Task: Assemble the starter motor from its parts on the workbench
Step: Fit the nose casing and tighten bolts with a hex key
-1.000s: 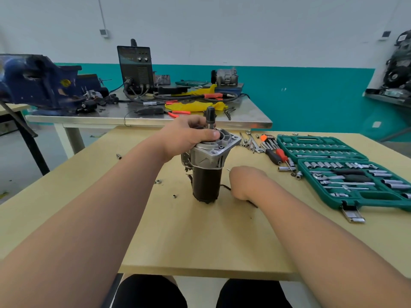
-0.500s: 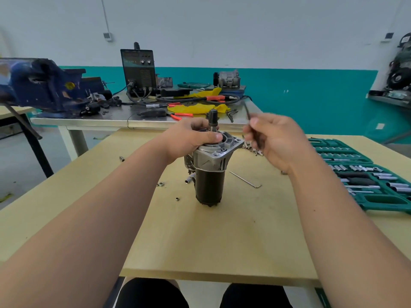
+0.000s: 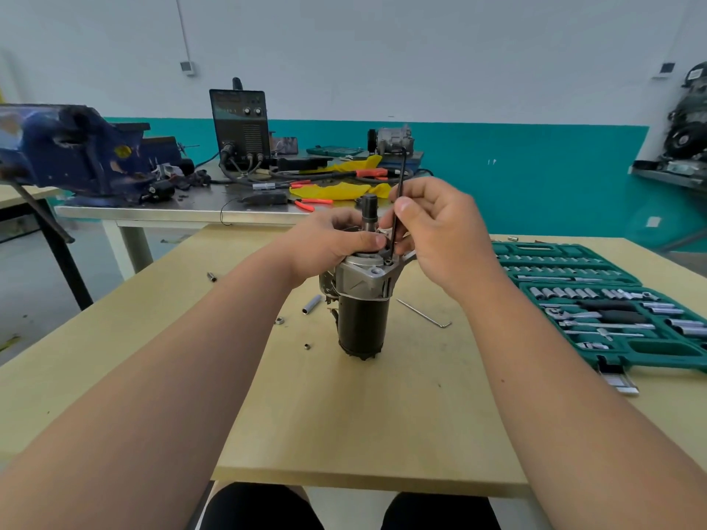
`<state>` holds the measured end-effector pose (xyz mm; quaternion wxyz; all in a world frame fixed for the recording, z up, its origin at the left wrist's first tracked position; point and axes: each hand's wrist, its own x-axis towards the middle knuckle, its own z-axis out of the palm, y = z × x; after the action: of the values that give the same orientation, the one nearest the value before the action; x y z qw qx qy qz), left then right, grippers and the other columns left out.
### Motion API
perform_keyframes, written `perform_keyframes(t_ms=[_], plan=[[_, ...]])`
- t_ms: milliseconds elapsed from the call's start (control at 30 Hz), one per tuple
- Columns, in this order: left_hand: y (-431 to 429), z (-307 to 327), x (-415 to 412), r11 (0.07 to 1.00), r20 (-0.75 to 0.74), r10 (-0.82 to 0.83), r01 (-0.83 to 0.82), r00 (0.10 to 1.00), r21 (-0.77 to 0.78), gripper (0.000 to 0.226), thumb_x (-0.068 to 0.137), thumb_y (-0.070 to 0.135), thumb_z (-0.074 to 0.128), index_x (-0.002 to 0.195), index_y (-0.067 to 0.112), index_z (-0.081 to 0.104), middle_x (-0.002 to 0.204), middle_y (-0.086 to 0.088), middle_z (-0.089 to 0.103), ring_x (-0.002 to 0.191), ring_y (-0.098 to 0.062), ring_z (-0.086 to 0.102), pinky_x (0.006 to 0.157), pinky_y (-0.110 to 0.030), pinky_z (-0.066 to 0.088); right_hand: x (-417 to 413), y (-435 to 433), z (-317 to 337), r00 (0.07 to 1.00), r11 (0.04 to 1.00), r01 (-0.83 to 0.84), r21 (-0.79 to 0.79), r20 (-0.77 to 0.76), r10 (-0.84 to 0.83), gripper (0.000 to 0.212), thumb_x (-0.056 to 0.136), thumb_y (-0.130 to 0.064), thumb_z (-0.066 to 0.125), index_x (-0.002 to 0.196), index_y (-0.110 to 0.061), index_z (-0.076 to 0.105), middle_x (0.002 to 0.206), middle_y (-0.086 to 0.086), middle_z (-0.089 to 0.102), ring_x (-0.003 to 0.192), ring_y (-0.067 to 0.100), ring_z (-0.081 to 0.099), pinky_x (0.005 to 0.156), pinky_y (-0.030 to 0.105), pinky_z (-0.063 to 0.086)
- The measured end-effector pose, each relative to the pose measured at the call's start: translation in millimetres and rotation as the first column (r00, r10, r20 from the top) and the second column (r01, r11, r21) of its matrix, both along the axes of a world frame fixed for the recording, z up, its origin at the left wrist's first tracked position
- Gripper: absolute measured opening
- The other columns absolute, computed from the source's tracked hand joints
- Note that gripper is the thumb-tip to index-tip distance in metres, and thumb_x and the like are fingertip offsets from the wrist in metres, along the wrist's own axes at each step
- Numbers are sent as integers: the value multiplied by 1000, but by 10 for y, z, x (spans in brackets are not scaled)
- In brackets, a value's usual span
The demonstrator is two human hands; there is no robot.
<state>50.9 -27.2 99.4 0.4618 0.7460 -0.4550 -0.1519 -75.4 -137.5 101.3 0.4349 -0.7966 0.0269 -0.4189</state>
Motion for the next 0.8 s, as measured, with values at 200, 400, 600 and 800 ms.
perform_keyframes(t_ms=[200, 400, 600, 800], plan=[[12, 13, -10, 1000, -1, 4, -4, 1000, 2, 33, 85, 35, 71, 112, 17, 64, 110, -11, 68, 103, -26, 65, 97, -50, 49, 0, 11, 0, 1000, 1000, -11, -29, -27, 10, 23, 98, -13, 49, 90, -34, 55, 73, -13, 68, 66, 1, 65, 55, 15, 50], [10, 9, -19, 1000, 34, 7, -8, 999, 25, 31, 85, 37, 71, 110, 21, 65, 110, -9, 68, 105, -26, 64, 98, -52, 47, -98, -67, 25, 994, 993, -73, -94, -83, 65, 24, 94, -12, 54, 91, -35, 56, 79, -16, 72, 73, 5, 67, 65, 21, 55], [7, 32, -29, 999, 78, 19, -22, 997, 43, 33, 85, 38, 70, 113, 22, 64, 111, -10, 68, 105, -29, 63, 97, -52, 49, -95, -98, 100, 985, 981, -61, -186, -173, 29, 26, 88, -15, 65, 80, -40, 63, 70, -18, 69, 69, 4, 67, 67, 27, 58], [8, 38, -20, 998, 90, 33, -38, 995, 52, 33, 85, 41, 69, 112, 23, 63, 110, -10, 67, 104, -28, 64, 96, -51, 50, -34, -85, 87, 984, 961, 91, -261, -127, -128, 22, 84, -29, 71, 71, -28, 53, 64, 0, 61, 61, 19, 62, 52, 32, 51]])
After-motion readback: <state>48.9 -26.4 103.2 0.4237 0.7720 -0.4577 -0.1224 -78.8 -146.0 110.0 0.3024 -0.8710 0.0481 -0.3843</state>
